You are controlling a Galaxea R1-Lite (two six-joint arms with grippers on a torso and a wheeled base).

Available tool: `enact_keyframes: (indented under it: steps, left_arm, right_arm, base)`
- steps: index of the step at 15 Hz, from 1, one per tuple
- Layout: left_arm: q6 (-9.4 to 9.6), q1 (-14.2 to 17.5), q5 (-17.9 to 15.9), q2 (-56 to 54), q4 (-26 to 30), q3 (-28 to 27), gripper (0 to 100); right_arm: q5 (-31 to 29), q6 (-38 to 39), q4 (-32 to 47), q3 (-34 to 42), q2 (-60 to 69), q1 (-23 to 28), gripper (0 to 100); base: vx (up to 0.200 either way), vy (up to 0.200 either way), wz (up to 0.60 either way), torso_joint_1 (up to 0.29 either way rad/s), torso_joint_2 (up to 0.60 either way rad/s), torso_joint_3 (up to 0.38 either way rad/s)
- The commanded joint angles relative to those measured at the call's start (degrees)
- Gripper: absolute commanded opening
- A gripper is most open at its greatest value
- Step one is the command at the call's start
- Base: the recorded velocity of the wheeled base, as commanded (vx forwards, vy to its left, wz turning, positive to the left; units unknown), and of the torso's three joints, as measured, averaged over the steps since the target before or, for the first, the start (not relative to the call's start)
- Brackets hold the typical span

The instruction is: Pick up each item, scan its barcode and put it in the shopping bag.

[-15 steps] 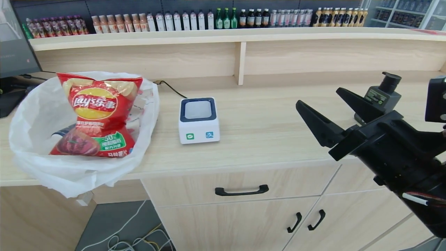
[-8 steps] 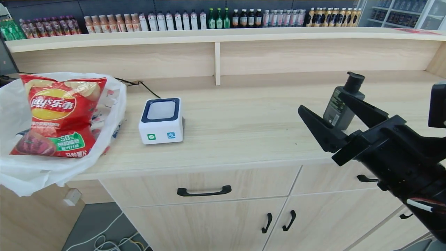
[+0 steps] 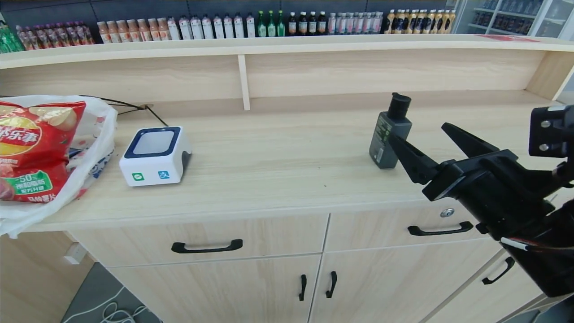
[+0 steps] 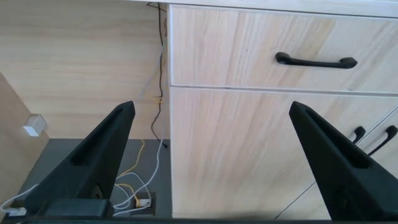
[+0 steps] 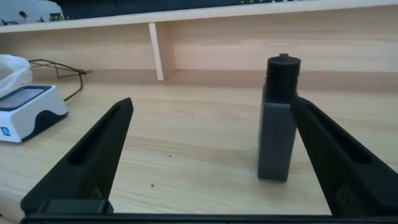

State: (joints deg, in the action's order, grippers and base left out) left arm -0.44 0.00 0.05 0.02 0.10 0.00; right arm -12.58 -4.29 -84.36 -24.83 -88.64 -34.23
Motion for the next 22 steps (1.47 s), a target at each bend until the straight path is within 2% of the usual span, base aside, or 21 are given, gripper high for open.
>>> enact_keyframes:
  steps: [1,3,6,8,10,11,16,19,22]
  left_arm:
    - [0.00,0.00,0.04,-0.02,-0.01,0.00,100]
    - [0.44,0.00,0.04,-0.02,-0.01,0.00,100]
    - [0.44,0.00,0.04,-0.02,-0.01,0.00,100]
    - [0.44,0.00,0.04,-0.02,-0.01,0.00,100]
    - [0.44,0.00,0.04,-0.02,-0.01,0.00,100]
    - [0.44,0.00,0.04,-0.02,-0.01,0.00,100]
    - [0.44,0.00,0.04,-0.02,-0.01,0.00,100]
    - [0.44,0.00,0.04,-0.02,-0.01,0.00,100]
    - [0.44,0.00,0.04,-0.02,-0.01,0.00,100]
  right_arm:
    - [0.45,-0.10,-0.02,0.57,-1.19,-0.05,100]
    - [0.80,-0.54,0.16,0.57,-1.54,-0.22,100]
    - [0.89,-1.77,1.57,-0.92,-1.80,-4.62,100]
    - [-0.60,-1.86,6.49,-4.17,-2.07,-5.85,100]
    - [-1.31,-1.86,11.76,-7.42,-2.07,-5.85,100]
    - [-4.12,-1.86,15.45,-9.71,-2.24,-5.67,100]
    - [-9.48,-1.86,24.15,-16.21,-2.94,-5.41,100]
    - [-9.92,-1.86,26.00,-23.16,-6.28,-4.00,100]
    - [-9.13,-1.69,29.60,-29.57,-10.85,-0.31,100]
  base:
    - [0.000,0.000,0.00,0.000,0.00,0.000]
    - [0.000,0.000,0.00,0.000,0.00,0.000]
    - [0.000,0.000,0.00,0.000,0.00,0.000]
    - [0.000,0.000,0.00,0.000,0.00,0.000]
    - [0.000,0.000,0.00,0.000,0.00,0.000]
    - [0.000,0.000,0.00,0.000,0.00,0.000]
    - [0.000,0.000,0.00,0.000,0.00,0.000]
    - [0.000,0.000,0.00,0.000,0.00,0.000]
    - [0.000,0.000,0.00,0.000,0.00,0.000]
